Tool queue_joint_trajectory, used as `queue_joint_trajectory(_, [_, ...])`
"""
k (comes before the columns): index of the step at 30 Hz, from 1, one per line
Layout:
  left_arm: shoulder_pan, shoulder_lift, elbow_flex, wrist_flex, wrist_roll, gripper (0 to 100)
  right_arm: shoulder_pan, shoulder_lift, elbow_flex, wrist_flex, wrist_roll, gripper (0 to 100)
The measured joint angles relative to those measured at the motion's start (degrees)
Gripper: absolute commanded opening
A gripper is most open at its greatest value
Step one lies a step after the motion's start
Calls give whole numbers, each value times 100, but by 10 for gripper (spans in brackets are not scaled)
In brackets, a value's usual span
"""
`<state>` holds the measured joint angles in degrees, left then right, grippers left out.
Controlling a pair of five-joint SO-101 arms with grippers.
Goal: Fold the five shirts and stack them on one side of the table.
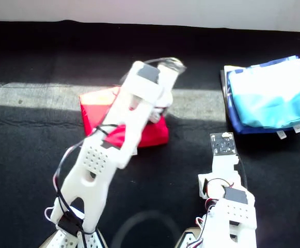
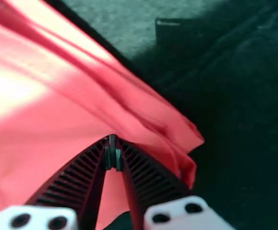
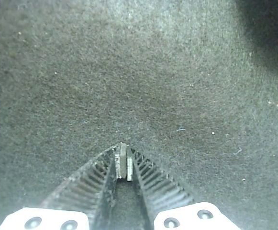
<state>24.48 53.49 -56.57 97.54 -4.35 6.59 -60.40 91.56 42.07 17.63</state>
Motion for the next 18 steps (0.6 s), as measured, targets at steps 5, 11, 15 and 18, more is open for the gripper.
queue_joint_trajectory(5, [325, 0, -457, 26, 0, 9, 0, 0, 0, 0, 0, 6])
queue_joint_trajectory(11, [0, 0, -1284, 149, 0, 9, 0, 0, 0, 0, 0, 6])
queue_joint_trajectory(15, [-765, 44, -1662, 149, 0, 9, 0, 0, 0, 0, 0, 6])
queue_joint_trajectory(18, [-1495, 44, -1635, 35, 0, 9, 0, 0, 0, 0, 0, 6])
